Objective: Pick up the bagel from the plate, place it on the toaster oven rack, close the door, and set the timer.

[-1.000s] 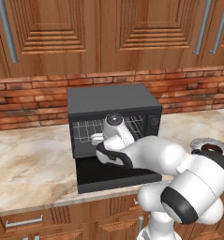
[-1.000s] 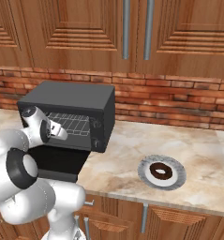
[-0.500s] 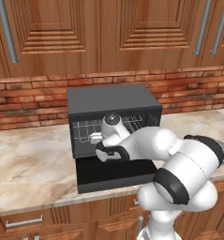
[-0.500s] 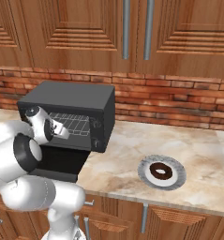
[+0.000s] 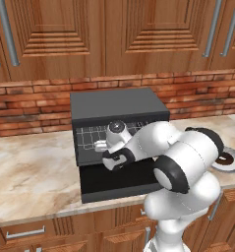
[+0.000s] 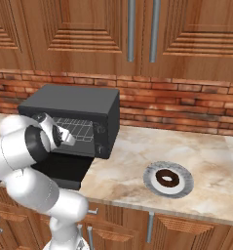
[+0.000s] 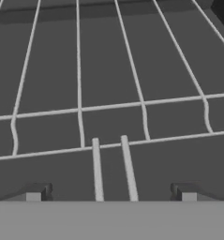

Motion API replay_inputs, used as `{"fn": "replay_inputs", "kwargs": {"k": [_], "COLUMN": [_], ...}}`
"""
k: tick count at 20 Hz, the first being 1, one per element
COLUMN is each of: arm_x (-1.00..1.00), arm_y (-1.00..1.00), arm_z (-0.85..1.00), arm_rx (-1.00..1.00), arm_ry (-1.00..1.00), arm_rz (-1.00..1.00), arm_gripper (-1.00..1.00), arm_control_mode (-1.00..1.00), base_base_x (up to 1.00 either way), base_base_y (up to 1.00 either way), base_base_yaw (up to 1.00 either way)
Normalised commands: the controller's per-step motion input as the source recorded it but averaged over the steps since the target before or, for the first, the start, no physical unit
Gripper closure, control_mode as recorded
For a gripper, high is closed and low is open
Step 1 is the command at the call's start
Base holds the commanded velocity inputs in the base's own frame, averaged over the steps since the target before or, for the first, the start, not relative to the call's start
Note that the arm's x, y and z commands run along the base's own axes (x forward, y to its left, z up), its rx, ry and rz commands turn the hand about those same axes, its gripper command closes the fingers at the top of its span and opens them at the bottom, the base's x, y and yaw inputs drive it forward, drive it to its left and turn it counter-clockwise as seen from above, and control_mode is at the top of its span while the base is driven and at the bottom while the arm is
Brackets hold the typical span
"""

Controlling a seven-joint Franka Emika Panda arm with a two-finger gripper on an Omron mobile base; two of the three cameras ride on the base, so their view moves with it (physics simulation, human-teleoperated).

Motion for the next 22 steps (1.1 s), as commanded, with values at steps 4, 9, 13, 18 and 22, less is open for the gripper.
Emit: {"fn": "replay_inputs", "kwargs": {"k": [4, 9, 13, 18, 22], "arm_x": [0.29, 0.29, 0.28, 0.27, 0.26], "arm_y": [0.0, 0.03, 0.06, 0.07, 0.07], "arm_z": [-0.18, -0.17, -0.19, -0.21, -0.25], "arm_rx": [0.0, 0.0, 0.0, 0.0, 0.0], "arm_ry": [0.0, 0.0, 0.0, 0.0, 0.0], "arm_rz": [0.0, 0.0, 0.0, 0.0, 0.0], "arm_gripper": [-1.0, -1.0, -1.0, -1.0, -1.0], "arm_control_mode": [-1.0, -1.0, -1.0, -1.0, -1.0], "base_base_x": [0.0, 0.0, 0.0, 0.0, 0.0], "base_base_y": [0.0, 0.0, 0.0, 0.0, 0.0], "base_base_yaw": [0.0, 0.0, 0.0, 0.0, 0.0]}}
